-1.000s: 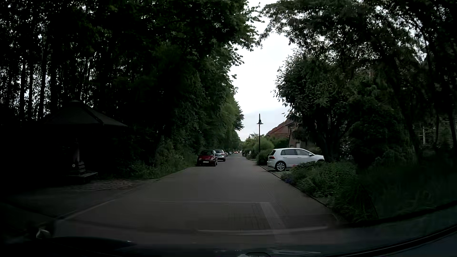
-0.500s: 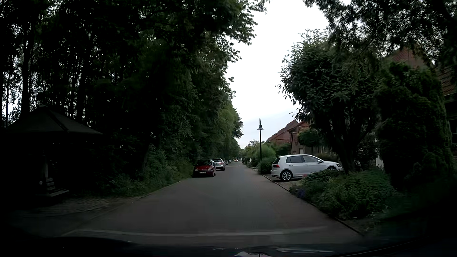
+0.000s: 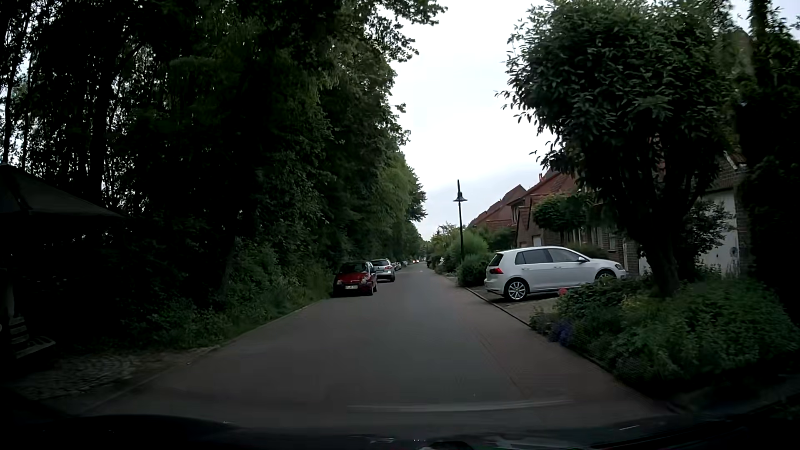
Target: Follow the waypoints while adhering to traffic rules and regulations
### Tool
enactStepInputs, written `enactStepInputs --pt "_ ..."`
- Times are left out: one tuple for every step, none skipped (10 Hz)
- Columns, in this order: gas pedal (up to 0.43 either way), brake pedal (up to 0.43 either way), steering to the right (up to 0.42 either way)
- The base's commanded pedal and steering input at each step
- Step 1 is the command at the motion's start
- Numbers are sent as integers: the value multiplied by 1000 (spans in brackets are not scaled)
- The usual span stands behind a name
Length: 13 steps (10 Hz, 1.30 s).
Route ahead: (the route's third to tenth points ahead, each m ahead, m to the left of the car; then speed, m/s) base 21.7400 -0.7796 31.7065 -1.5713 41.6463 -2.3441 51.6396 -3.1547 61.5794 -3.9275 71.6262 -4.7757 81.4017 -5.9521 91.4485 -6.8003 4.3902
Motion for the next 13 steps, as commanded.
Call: enactStepInputs --pt "98 0 3" --pt "98 0 1" --pt "98 0 1" --pt "110 0 1" --pt "110 0 6" --pt "110 0 17" --pt "118 0 29" --pt "118 0 24" --pt "118 0 12" --pt "118 0 1" --pt "118 0 -2" --pt "118 0 2" --pt "118 0 9"
